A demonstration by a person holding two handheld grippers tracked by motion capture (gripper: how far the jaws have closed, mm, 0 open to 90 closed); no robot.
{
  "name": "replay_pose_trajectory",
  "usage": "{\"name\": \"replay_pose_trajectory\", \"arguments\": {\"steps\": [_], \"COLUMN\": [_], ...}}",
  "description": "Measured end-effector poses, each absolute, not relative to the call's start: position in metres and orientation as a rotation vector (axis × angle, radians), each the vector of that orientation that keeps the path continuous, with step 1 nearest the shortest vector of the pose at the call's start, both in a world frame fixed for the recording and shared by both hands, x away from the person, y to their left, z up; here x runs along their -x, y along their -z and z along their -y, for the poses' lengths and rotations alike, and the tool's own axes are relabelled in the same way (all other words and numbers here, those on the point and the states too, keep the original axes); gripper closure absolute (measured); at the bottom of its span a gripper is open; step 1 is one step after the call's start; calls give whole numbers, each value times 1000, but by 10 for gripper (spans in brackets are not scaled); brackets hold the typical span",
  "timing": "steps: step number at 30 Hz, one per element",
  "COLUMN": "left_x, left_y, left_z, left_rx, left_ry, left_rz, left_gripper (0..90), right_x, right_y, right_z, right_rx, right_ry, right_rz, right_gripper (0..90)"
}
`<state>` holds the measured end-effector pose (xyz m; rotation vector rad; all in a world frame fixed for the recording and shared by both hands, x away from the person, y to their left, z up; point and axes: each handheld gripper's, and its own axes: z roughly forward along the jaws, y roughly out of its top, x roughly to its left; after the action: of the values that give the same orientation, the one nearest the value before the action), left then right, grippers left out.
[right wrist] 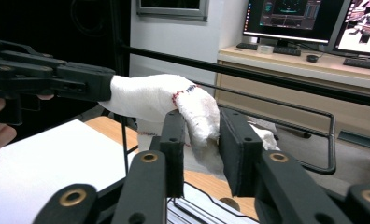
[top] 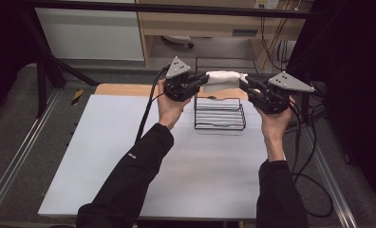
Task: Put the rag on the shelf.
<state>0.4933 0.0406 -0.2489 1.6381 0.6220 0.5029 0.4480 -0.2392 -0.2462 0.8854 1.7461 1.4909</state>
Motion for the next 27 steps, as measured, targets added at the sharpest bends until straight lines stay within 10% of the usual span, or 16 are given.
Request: {"name": "replay_pose_trajectory", "arguments": {"steps": [16,27], "left_x": [-490,-488], "left_y": [256,263], "left_z": [-41,-40], "left_rx": [-1667,-1732], "left_ry": [-483,-472], "left_rz": [-620,-639], "left_gripper": [773,752], "right_x": [-442,-447], "right_y": [251,266], "right_z": [237,238], "right_rx": [-882,-928], "right_ry": [-1400,-1393], "right_rz": [-1783,-1822], "right_gripper": [821,739]}}
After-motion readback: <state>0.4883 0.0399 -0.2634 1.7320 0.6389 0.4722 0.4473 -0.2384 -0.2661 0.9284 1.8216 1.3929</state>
